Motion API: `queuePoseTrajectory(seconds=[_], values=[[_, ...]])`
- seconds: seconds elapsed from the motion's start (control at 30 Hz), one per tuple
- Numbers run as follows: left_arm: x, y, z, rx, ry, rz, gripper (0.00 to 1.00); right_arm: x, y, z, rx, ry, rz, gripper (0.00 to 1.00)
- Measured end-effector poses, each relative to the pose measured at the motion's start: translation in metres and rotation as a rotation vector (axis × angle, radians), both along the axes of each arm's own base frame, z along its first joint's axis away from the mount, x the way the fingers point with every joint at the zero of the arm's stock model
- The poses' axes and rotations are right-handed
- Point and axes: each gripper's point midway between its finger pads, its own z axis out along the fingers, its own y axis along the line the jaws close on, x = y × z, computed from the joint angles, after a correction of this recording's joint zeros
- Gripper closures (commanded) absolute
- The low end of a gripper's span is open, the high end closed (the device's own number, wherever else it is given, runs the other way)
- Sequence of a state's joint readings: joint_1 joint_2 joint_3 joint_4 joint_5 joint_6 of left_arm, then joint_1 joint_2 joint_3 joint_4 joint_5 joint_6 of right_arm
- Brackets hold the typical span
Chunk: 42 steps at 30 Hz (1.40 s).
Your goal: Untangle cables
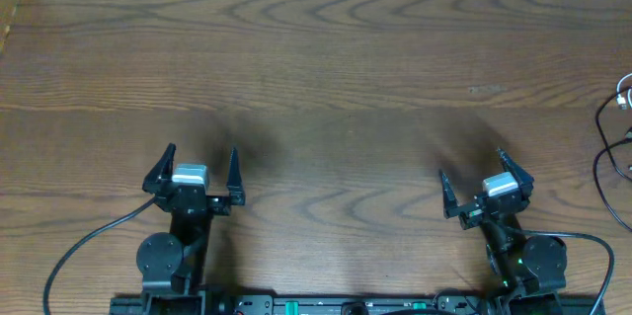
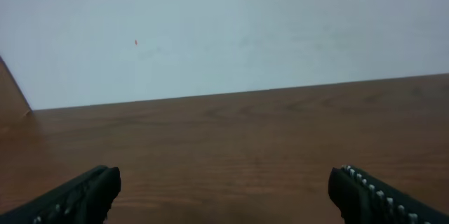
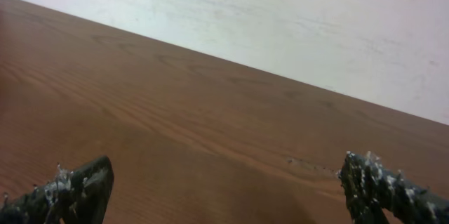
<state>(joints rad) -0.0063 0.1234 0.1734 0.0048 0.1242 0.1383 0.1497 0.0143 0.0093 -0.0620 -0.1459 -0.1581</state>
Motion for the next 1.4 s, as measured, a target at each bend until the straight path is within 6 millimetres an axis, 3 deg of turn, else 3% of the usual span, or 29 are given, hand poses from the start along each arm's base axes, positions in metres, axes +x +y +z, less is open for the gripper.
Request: queuePoseTrajectory(seconds=[0.33,0.5,1.4], values=[[-0.002,0.000,-0.031,0.020,0.003,-0.001,0.01,0.000,0.000,0.000,0.000,0.000,0.000,0.01],[0.000,0.000,-0.056,0.020,0.065,0.000,0.01,0.000,0.000,0.000,0.000,-0.001,0.000,0.01],[0.000,0.001,-0.057,0.020,0.068,0.007,0.01,0.000,0.000,0.000,0.000,-0.002,0.000,0.01]])
